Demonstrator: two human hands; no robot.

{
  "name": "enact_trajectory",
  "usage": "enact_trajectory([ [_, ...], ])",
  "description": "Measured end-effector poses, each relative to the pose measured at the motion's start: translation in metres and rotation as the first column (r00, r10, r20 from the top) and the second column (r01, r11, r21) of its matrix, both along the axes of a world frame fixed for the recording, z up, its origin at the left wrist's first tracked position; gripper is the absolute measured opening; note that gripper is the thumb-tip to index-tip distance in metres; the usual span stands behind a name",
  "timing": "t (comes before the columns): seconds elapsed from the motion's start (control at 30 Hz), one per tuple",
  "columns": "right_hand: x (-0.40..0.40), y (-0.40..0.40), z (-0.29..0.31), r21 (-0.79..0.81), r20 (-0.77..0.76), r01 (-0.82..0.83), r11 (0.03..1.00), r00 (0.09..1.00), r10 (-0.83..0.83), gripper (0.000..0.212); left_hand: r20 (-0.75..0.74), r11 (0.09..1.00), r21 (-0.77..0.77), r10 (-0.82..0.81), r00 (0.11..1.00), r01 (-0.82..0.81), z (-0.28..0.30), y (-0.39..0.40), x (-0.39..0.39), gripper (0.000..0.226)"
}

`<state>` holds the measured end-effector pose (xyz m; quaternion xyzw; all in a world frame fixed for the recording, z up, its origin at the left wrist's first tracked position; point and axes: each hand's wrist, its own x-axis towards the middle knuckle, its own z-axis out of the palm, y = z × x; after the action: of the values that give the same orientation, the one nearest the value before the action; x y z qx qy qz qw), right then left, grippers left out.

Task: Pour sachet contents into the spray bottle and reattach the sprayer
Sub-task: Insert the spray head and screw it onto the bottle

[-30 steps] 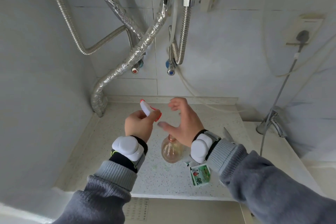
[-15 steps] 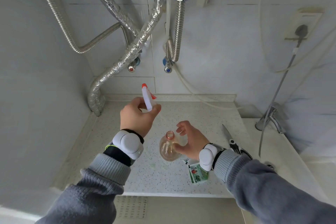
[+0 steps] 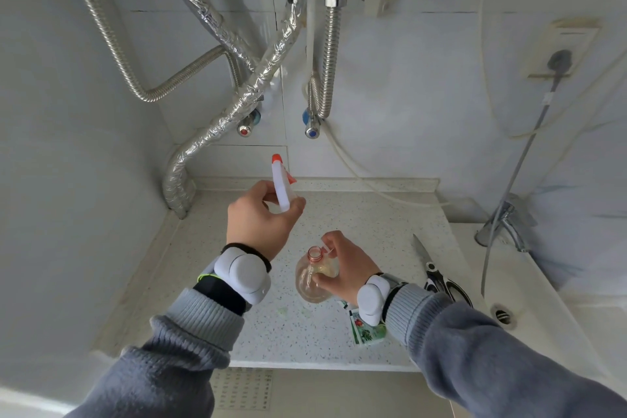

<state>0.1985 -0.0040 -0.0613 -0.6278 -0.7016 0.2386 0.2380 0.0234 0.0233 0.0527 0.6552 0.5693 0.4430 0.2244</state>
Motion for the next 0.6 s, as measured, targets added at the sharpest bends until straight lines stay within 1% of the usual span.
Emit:
enact_trajectory([
  [0.13, -0.001, 0.001, -0.001, 0.009, 0.006, 0.007, 1.0, 1.0, -0.007, 0.063, -0.028, 0.998, 0.056, 0.017, 0.999, -0.015, 0.009, 0.005, -0.005, 0.02],
  [0.23, 0.0, 0.002, -0.002, 0.0, 0.004, 0.01, 1.0, 1.0, -0.01, 0.062, -0.062, 0.998, 0.068, 0.008, 0.998, -0.004, 0.009, 0.005, -0.006, 0.02],
  [0.33, -0.001, 0.004, -0.002, 0.0, 0.01, 0.005, 1.0, 1.0, -0.005, 0.062, -0.071, 0.999, 0.046, -0.004, 0.997, 0.007, 0.002, 0.005, -0.005, 0.02],
  [0.5, 0.0, 0.006, -0.004, 0.001, 0.012, 0.008, 1.0, 1.0, -0.008, 0.063, -0.159, 0.996, 0.001, -0.084, 0.984, 0.086, -0.018, 0.001, 0.006, 0.025],
  [0.6, 0.001, 0.006, -0.007, 0.007, 0.018, 0.01, 1.0, 1.0, -0.011, 0.06, -0.206, 0.991, -0.059, -0.132, 0.97, 0.122, -0.035, -0.003, 0.013, 0.025],
])
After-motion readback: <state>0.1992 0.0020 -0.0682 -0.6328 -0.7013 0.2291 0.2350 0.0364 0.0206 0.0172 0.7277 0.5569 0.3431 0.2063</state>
